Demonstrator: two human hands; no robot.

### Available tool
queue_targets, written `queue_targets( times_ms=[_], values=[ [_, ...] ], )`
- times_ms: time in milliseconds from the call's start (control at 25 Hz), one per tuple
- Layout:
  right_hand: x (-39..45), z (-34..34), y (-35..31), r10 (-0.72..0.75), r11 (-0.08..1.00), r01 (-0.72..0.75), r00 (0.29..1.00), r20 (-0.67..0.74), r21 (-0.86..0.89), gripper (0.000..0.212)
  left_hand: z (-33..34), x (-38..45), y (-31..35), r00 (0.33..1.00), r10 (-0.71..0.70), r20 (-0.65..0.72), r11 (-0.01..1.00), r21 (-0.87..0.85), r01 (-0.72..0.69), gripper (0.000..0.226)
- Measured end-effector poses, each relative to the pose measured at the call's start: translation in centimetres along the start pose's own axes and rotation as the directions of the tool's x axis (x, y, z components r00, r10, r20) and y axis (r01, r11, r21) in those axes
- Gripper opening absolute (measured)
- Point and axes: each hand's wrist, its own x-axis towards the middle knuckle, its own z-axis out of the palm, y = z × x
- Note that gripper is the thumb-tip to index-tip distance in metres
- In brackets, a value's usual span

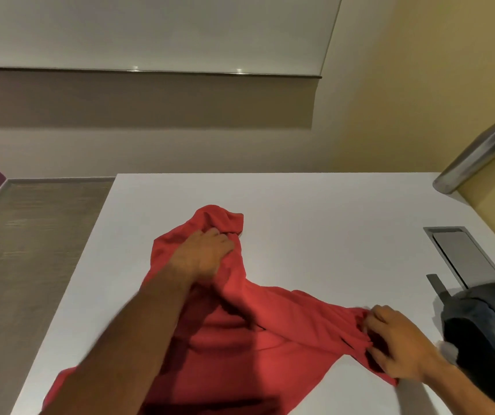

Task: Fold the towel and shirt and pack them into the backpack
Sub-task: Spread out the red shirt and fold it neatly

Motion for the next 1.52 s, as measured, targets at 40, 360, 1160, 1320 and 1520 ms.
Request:
queue_targets(
  times_ms=[40,360,1160,1320,1520],
  values=[
    [-0.1,0.4,0.1,-0.001,1.000,0.001,1.000,-0.003,0.027,0.025,0.0,1.5,1.0,0.999,0.049,0.009,0.997,0.057,-0.049,0.046],
    [2.0,-2.4,1.8,0.240,0.869,-0.328,0.934,0.264,0.370,0.027,1.3,7.3,0.0,0.936,0.111,0.334,0.924,0.311,-0.221,0.048],
    [11.0,-0.1,0.5,0.894,0.173,-0.649,0.420,0.160,0.741,0.070,5.7,1.5,-0.4,0.865,-0.328,-0.380,0.936,-0.254,0.243,0.040],
    [8.3,2.4,-2.7,0.878,0.025,-0.675,0.368,0.308,0.737,0.056,9.1,-2.3,3.6,0.922,-0.284,-0.263,0.932,-0.301,0.201,0.033],
    [5.9,3.4,-6.9,0.759,0.042,-0.707,0.483,0.437,0.706,0.027,10.5,-6.8,4.7,0.933,-0.293,-0.211,0.926,-0.306,0.222,0.037]
  ],
)
